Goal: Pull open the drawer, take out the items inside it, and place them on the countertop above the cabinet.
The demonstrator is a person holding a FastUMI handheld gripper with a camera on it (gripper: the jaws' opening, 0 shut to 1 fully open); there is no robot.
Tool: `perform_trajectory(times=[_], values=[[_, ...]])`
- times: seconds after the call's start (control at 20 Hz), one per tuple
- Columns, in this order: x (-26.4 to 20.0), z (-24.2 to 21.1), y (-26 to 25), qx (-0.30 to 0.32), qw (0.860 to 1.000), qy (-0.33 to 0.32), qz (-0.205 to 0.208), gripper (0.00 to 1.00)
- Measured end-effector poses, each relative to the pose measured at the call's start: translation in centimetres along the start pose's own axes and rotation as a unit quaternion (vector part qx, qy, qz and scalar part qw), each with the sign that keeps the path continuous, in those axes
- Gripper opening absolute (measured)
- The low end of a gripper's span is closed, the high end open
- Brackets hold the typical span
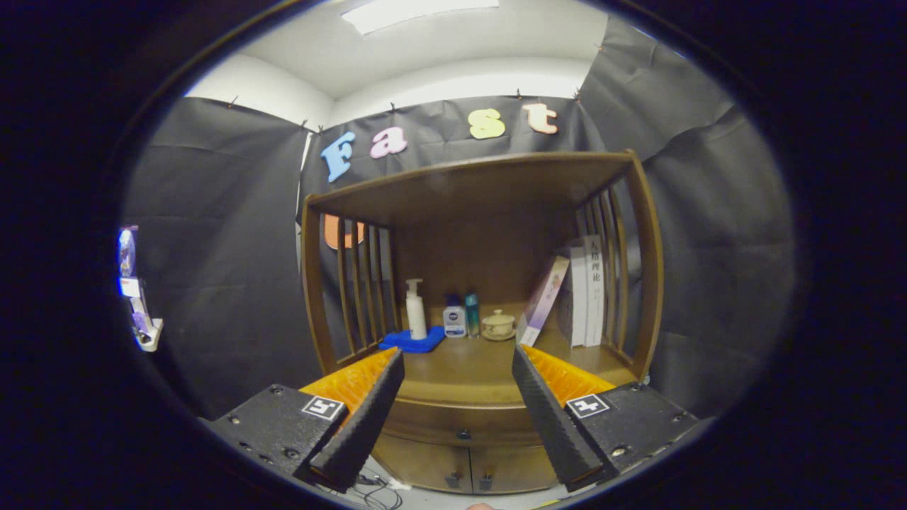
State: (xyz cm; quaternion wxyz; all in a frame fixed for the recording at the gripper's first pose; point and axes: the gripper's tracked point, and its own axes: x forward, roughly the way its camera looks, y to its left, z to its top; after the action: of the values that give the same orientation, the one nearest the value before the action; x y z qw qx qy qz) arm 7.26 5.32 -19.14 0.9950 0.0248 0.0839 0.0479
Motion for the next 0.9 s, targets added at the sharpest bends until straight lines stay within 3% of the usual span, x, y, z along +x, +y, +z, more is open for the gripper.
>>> perform_trajectory(times=[0.5, 0.7, 0.9], values=[[8.6, -13.4, -1.1, 0.013, 0.995, 0.091, -0.034, 0.92], [10.9, -16.6, -1.8, 0.029, 0.992, 0.116, -0.05, 0.84], [12.4, -18.5, -2.4, 0.007, 0.99, 0.125, -0.069, 0.76]])
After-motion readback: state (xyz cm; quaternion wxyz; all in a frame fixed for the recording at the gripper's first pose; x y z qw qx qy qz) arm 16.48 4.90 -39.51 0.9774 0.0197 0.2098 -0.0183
